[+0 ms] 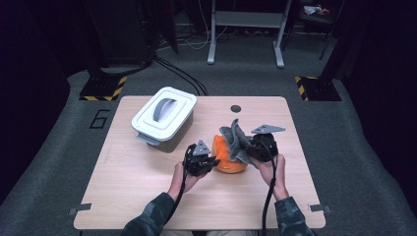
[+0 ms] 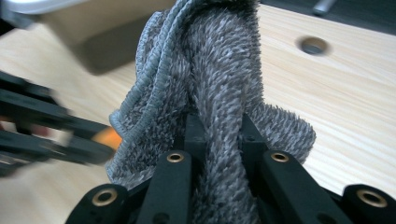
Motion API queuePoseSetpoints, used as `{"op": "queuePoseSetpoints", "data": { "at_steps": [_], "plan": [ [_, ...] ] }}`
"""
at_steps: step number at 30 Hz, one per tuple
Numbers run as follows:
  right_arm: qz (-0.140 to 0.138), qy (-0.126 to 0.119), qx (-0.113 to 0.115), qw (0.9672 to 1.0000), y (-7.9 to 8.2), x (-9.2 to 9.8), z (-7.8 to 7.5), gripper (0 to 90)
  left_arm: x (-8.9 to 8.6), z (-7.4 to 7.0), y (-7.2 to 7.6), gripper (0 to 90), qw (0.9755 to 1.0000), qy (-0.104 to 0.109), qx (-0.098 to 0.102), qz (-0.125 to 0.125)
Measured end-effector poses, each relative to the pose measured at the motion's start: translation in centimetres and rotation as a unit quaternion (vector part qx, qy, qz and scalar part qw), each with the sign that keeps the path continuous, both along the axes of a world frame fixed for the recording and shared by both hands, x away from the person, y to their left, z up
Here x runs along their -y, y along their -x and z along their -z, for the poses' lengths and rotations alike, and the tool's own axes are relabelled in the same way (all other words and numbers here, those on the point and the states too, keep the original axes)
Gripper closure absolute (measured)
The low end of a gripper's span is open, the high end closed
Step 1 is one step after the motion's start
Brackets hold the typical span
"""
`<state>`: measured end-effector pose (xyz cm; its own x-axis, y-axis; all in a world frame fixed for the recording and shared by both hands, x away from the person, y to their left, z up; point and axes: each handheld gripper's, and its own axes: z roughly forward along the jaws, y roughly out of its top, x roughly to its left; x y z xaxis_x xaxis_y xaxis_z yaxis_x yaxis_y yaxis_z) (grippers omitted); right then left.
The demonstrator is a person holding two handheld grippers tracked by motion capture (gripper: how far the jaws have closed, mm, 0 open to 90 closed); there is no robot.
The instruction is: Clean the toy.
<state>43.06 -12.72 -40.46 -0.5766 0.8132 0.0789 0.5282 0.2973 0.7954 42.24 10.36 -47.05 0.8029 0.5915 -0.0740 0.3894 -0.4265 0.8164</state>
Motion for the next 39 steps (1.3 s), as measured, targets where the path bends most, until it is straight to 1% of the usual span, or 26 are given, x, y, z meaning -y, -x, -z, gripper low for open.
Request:
{"op": "queuePoseSetpoints", "data": {
  "at_steps": [1,2,3,6,9,10,11,12,13,14,15,16,17,18,19,21,23,26,28,29,30,33,35,36,39],
  "plan": [
    [-0.008,0.004,0.001,1.0,-0.1,-0.7,-0.1,79.0,0.1,0.0,0.0,81.5,1.0,-0.004,0.002,0.002],
    [-0.016,0.006,0.001,0.9999,-0.2,-1.4,-0.1,78.9,0.1,0.0,0.0,81.5,1.0,-0.003,0.002,0.002],
    [-0.021,0.008,-0.003,0.9997,-0.2,-2.1,0.1,78.9,0.2,-0.1,0.0,81.5,1.0,-0.004,0.002,0.002],
    [-0.03,0.021,-0.012,0.9992,-0.7,-3.5,1.0,78.9,0.1,0.0,0.0,81.5,1.0,-0.007,-0.001,0.001],
    [-0.028,0.025,-0.019,0.9991,-1.1,-3.7,2.0,78.9,0.1,0.1,-0.1,81.5,1.0,-0.008,-0.004,-0.001],
    [-0.03,0.033,-0.011,0.9989,-1.2,-3.7,2.2,79.0,0.1,0.1,-0.1,81.5,1.0,-0.006,-0.003,-0.003],
    [-0.026,0.043,-0.01,0.9987,-1.1,-3.7,2.2,79.0,0.2,0.1,0.0,81.6,1.0,-0.007,-0.006,-0.003],
    [-0.025,0.049,-0.006,0.9985,-1.0,-3.7,2.3,79.0,0.2,0.1,0.0,81.6,0.9999,-0.008,-0.008,-0.002],
    [-0.017,0.048,-0.006,0.9987,-0.9,-3.8,2.3,79.1,0.2,0.1,0.1,81.6,0.9999,-0.006,-0.007,-0.005],
    [-0.022,0.058,0.001,0.9981,-0.9,-3.5,2.3,79.1,0.2,0.2,0.1,81.6,0.9999,-0.005,-0.009,-0.005],
    [-0.016,0.054,-0.002,0.9984,-0.8,-3.4,2.2,79.0,0.2,0.2,0.1,81.6,0.9999,-0.004,-0.012,-0.005],
    [-0.015,0.057,0.0,0.9983,-0.7,-3.2,2.3,79.0,0.2,0.2,0.1,81.6,0.9999,-0.001,-0.014,-0.007],
    [-0.012,0.054,0.0,0.9985,-0.7,-2.9,2.2,79.0,0.2,0.2,0.0,81.6,0.9999,-0.002,-0.015,-0.006],
    [-0.007,0.047,-0.004,0.9989,-0.7,-2.6,2.2,79.0,0.2,0.2,0.0,81.6,0.9999,-0.002,-0.015,-0.006],
    [-0.009,0.047,-0.003,0.9989,-0.7,-2.2,2.3,79.0,0.2,0.2,0.0,81.6,0.9999,-0.002,-0.015,-0.007],
    [-0.002,0.036,-0.008,0.9993,-0.8,-1.3,2.4,79.0,0.2,0.3,0.0,81.6,0.9999,-0.002,-0.014,-0.009],
    [0.015,0.031,-0.009,0.9994,-0.8,-0.4,2.6,79.0,0.1,0.3,0.0,81.6,0.9998,-0.002,-0.018,-0.008],
    [0.029,0.027,-0.015,0.9991,-0.8,1.0,3.0,79.0,0.1,0.4,0.0,81.6,0.9998,-0.001,-0.02,-0.008],
    [0.041,0.025,-0.024,0.9986,-0.8,1.7,3.4,79.0,0.1,0.4,-0.1,81.6,0.9998,-0.001,-0.02,-0.009],
    [0.043,0.03,-0.022,0.9984,-0.8,2.1,3.6,79.0,0.0,0.5,-0.1,81.6,0.9998,-0.001,-0.02,-0.009],
    [0.049,0.028,-0.027,0.998,-0.8,2.5,3.8,79.0,0.0,0.5,-0.1,81.6,0.9998,0.0,-0.019,-0.011],
    [0.061,0.024,-0.041,0.997,-1.2,3.8,4.9,79.0,-0.1,0.6,-0.1,81.6,0.9997,0.001,-0.021,-0.01],
    [0.063,0.021,-0.051,0.9965,-1.4,4.5,5.7,79.0,-0.1,0.6,-0.2,81.6,0.9997,0.0,-0.024,-0.01],
    [0.069,0.019,-0.056,0.9958,-1.4,4.6,6.1,79.0,-0.1,0.6,-0.2,81.6,0.9997,0.0,-0.024,-0.01],
    [0.075,0.021,-0.071,0.9944,-1.6,5.1,7.0,79.0,-0.2,0.6,-0.2,81.5,0.9997,0.001,-0.025,-0.008]
  ]
}}
